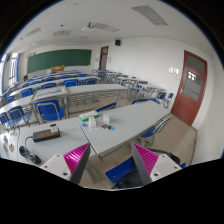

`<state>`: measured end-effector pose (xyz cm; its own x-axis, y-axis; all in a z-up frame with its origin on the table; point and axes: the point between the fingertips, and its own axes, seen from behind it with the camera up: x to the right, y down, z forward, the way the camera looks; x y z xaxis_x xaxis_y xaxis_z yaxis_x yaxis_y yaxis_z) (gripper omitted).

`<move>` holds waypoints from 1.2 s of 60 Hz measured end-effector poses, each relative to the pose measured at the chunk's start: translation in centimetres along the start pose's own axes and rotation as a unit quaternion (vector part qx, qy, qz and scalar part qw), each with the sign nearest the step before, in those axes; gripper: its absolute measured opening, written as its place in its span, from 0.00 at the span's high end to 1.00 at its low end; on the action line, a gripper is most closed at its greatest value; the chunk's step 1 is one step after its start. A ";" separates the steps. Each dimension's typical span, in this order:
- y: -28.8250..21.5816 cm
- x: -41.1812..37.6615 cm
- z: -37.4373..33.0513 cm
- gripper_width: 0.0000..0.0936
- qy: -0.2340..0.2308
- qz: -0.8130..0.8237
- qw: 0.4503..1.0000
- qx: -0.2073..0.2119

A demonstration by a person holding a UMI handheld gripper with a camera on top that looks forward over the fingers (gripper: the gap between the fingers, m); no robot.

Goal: Unplug charger

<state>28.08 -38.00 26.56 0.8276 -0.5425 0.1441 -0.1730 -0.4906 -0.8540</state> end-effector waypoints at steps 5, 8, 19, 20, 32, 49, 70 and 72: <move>0.9 0.4 0.2 0.09 0.003 0.002 1.000 -0.009; 1.7 0.9 0.6 0.09 0.004 0.001 1.000 -0.014; 5.4 0.9 3.0 0.08 -0.003 -0.013 0.999 -0.031; 5.7 0.6 3.2 0.08 -0.006 -0.014 0.999 -0.031; 9.2 -8.3 6.1 0.09 -0.082 -0.034 0.996 -0.020; 5.2 -27.5 15.9 0.08 -0.189 -0.055 0.980 0.021; 2.5 -40.0 29.7 0.19 -0.228 -0.058 0.972 0.020; 2.4 -40.5 30.5 0.24 -0.227 -0.059 0.972 0.021</move>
<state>10.44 3.57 3.44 0.9924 -0.1222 0.0150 -0.0483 -0.4983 -0.8657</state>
